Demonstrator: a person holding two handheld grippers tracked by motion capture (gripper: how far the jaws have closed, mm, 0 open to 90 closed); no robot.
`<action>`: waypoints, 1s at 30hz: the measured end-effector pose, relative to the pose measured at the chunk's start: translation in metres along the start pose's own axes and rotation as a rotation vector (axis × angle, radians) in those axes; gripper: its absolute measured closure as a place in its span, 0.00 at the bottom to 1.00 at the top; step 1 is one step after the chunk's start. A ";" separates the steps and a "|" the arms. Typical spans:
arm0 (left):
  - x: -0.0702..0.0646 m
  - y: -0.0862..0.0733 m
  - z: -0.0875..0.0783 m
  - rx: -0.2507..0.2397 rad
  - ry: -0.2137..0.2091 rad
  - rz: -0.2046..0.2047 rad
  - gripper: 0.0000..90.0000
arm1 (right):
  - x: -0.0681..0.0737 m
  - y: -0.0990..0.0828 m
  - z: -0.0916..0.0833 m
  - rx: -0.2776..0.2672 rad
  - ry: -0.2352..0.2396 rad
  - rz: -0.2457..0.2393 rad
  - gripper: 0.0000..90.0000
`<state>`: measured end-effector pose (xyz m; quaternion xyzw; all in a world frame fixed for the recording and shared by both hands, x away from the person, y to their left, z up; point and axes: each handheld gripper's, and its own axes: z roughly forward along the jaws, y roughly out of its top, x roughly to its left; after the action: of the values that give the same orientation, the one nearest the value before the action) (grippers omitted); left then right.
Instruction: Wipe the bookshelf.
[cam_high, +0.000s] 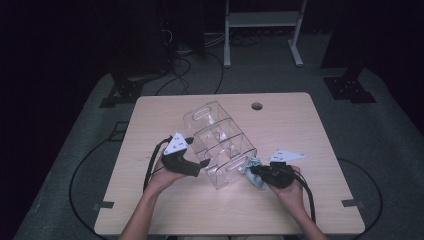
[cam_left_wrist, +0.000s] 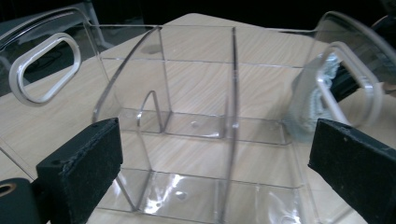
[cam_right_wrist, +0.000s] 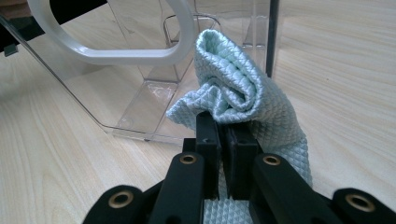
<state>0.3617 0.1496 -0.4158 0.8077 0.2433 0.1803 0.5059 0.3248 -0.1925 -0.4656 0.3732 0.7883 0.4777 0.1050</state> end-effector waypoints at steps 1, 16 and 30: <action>0.003 0.000 0.002 0.000 0.011 0.004 0.02 | 0.000 0.000 0.000 0.001 -0.001 -0.001 0.95; 0.022 -0.004 0.026 0.059 0.035 -0.007 0.01 | -0.001 0.001 0.001 -0.001 0.004 -0.003 0.95; 0.018 -0.009 0.032 0.084 0.014 -0.018 0.07 | -0.004 0.002 -0.002 -0.013 0.005 0.007 0.95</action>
<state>0.3910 0.1399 -0.4363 0.8247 0.2616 0.1709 0.4713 0.3276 -0.1956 -0.4638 0.3741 0.7841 0.4842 0.1040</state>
